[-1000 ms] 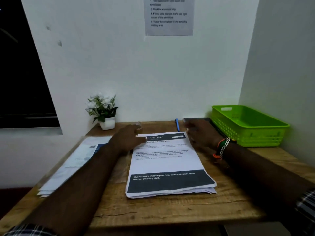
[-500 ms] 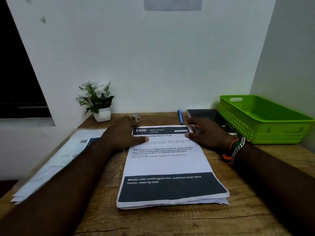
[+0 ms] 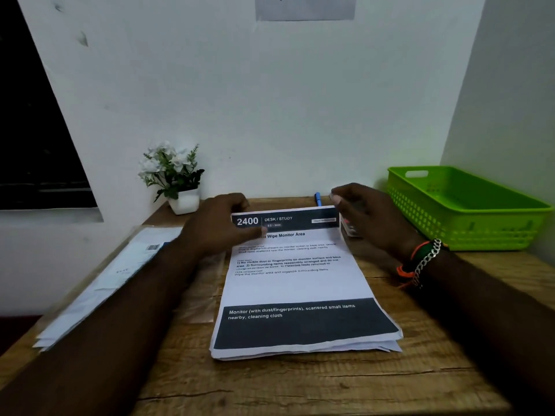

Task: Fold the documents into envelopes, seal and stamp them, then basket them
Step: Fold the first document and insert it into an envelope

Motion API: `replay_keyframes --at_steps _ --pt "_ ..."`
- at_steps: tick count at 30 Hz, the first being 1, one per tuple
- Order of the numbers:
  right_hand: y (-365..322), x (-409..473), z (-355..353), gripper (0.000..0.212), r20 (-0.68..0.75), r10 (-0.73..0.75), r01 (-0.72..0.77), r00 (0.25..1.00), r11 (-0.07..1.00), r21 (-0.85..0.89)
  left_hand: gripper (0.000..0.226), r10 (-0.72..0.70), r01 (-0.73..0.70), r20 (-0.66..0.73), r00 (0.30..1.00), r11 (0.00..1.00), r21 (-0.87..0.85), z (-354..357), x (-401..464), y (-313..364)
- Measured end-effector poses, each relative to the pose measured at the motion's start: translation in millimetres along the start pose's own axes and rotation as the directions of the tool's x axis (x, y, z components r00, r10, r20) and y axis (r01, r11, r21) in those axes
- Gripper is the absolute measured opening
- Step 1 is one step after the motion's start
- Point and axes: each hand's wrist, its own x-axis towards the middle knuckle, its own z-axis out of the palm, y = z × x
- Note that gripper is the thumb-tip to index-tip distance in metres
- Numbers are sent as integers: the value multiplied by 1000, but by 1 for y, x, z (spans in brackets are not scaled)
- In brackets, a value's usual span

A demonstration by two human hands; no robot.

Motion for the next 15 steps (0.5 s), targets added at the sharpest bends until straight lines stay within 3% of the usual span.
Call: replay_keyframes --at_steps 3,5,9,11,15 --pt "-21 -4 -7 46 -46 -21 24 999 996 88 58 31 -23 52 998 989 -146 -3 -3 14" --pt "-31 -7 -8 42 -12 -53 54 999 994 93 60 36 -23 117 992 993 -113 -1 -4 24" --pt "-37 -10 2 22 137 -144 159 980 982 -106 16 85 -103 268 960 993 55 16 -6 31" --pt "-34 -12 7 10 242 -132 172 961 974 -149 14 71 -104 298 952 990 96 20 -6 33" --pt "-27 -16 23 27 410 -75 201 909 940 -274 24 65 -111 313 948 985 132 24 -7 34"
